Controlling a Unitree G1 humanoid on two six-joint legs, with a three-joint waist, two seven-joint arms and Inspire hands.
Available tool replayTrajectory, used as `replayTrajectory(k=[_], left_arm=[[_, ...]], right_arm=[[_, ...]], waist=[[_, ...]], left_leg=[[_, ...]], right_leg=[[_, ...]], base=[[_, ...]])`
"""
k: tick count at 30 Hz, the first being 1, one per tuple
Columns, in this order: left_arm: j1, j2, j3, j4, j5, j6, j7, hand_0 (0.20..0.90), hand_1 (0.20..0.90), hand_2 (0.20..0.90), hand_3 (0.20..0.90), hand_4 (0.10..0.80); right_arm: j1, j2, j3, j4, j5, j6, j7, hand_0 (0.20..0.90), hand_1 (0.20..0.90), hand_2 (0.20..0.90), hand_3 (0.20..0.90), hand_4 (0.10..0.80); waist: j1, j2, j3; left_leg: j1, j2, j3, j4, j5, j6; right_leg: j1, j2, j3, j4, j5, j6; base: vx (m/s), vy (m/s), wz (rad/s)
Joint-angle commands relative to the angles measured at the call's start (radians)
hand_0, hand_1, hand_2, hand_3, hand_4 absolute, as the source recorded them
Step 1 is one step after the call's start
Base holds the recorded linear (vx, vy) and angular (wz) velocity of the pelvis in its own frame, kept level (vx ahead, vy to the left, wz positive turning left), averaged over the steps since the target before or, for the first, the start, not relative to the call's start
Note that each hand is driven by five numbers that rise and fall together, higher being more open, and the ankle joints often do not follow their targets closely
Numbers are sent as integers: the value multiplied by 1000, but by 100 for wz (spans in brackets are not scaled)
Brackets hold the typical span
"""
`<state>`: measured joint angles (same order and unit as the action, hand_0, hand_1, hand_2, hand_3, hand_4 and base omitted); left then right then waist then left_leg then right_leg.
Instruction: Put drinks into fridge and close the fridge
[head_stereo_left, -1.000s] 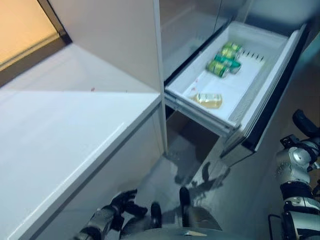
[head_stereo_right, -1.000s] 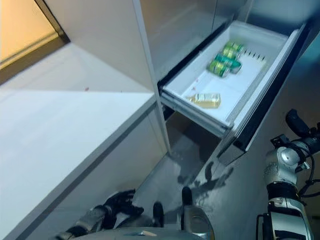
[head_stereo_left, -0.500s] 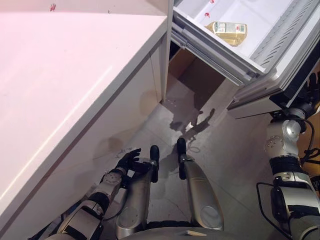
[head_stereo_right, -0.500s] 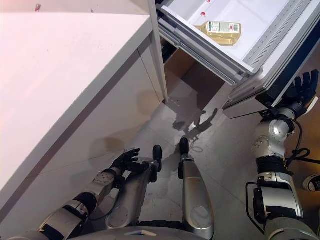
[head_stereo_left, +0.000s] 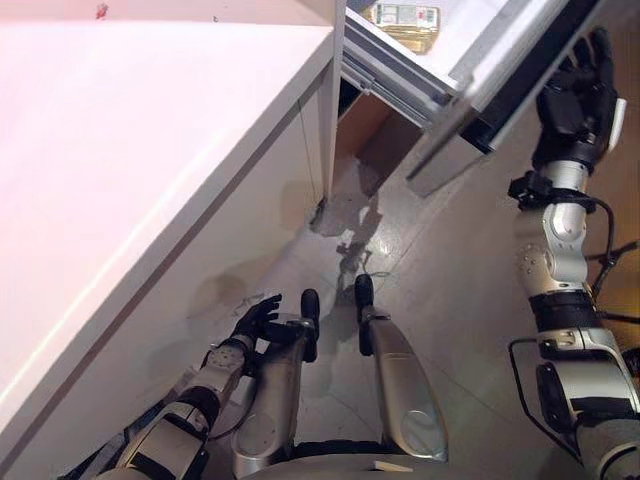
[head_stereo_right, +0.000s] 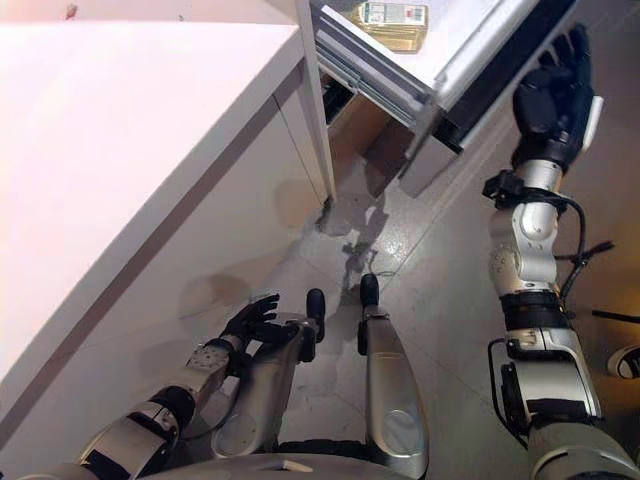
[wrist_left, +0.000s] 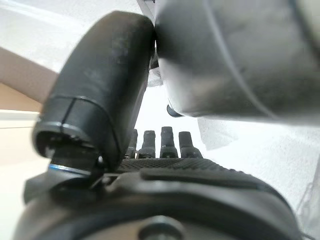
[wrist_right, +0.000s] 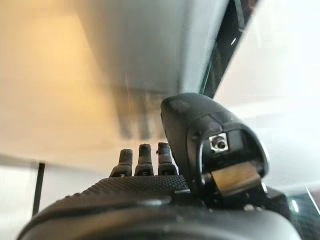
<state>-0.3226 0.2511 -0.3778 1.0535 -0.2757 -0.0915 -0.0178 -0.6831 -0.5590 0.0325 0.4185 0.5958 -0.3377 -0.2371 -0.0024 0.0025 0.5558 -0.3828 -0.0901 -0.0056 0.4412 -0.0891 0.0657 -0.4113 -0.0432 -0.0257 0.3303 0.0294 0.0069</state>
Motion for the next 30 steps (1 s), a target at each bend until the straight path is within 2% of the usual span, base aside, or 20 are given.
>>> replayTrajectory(k=[1,8,10,11,13,14,17,19,23,26,30], left_arm=[[125,39,-40,-19,27,-16,-17,900,900,900,900,800],[148,50,-58,-17,30,-12,-38,900,900,900,900,800],[154,51,-59,-13,33,-9,-41,900,900,900,900,800],[156,51,-59,-12,33,-9,-41,900,900,900,900,800],[176,45,-58,-2,41,-15,-39,900,900,900,900,800],[181,44,-58,2,42,-18,-37,900,900,900,900,800],[202,31,-47,25,51,-33,-28,900,900,900,900,800],[213,24,-40,27,55,-21,-22,900,900,900,900,800],[238,23,-24,29,64,-10,-23,900,900,900,900,800],[269,22,2,34,72,1,-27,900,900,900,900,800],[283,14,17,52,69,12,-27,900,900,900,900,800]], right_arm=[[-252,-50,130,-188,-138,-64,167,900,900,900,900,800],[-308,-47,177,-133,-129,-33,178,900,900,900,900,800],[-308,-49,179,-117,-153,-34,142,900,900,900,900,800],[-307,-50,178,-113,-175,-36,103,900,900,900,900,800],[-296,-53,152,-89,-292,-96,-119,900,900,900,900,800],[-291,-50,143,-93,-336,-117,-176,900,900,900,900,800],[-246,-35,88,-208,-568,-171,-449,900,900,900,900,800],[-194,-41,59,-291,-679,-157,-573,900,900,900,900,800],[-100,-68,23,-351,-715,-134,-653,900,900,900,900,800],[43,-85,-38,-372,-666,-132,-691,900,900,900,900,800],[204,-58,-120,-308,-553,-152,-729,900,900,900,900,800]], waist=[[97,-20,-91],[127,-14,-120],[130,-13,-128],[131,-13,-130],[131,-14,-147],[131,-14,-150],[118,-18,-176],[104,-21,-198],[85,-24,-233],[57,-29,-284],[24,-32,-344]], left_leg=[[21,-30,-41,-4,-30,8],[87,-35,-64,-64,-11,-4],[106,-35,-68,-76,-10,-5],[112,-35,-69,-81,-10,-5],[144,-32,-68,-100,-11,-4],[151,-31,-68,-104,-11,-4],[190,-29,-62,-133,-10,0],[220,-27,-55,-154,-13,1],[266,-23,-44,-194,-12,1],[318,-13,-24,-258,-4,-1],[370,6,6,-338,15,-10]], right_leg=[[91,-52,-37,18,-48,18],[172,-63,-71,-30,-59,10],[193,-66,-77,-43,-60,9],[201,-67,-78,-48,-60,8],[235,-67,-81,-65,-63,8],[242,-67,-80,-69,-63,9],[274,-61,-71,-93,-62,12],[299,-56,-58,-116,-59,15],[337,-47,-42,-154,-55,19],[374,-34,-20,-203,-45,26],[397,-18,-1,-254,-24,34]], base=[[56,-17,21],[66,-4,24],[52,5,20],[60,13,18],[80,20,9],[80,26,0],[71,26,5],[68,20,-1],[57,22,-2],[78,19,-7],[55,3,-13]])
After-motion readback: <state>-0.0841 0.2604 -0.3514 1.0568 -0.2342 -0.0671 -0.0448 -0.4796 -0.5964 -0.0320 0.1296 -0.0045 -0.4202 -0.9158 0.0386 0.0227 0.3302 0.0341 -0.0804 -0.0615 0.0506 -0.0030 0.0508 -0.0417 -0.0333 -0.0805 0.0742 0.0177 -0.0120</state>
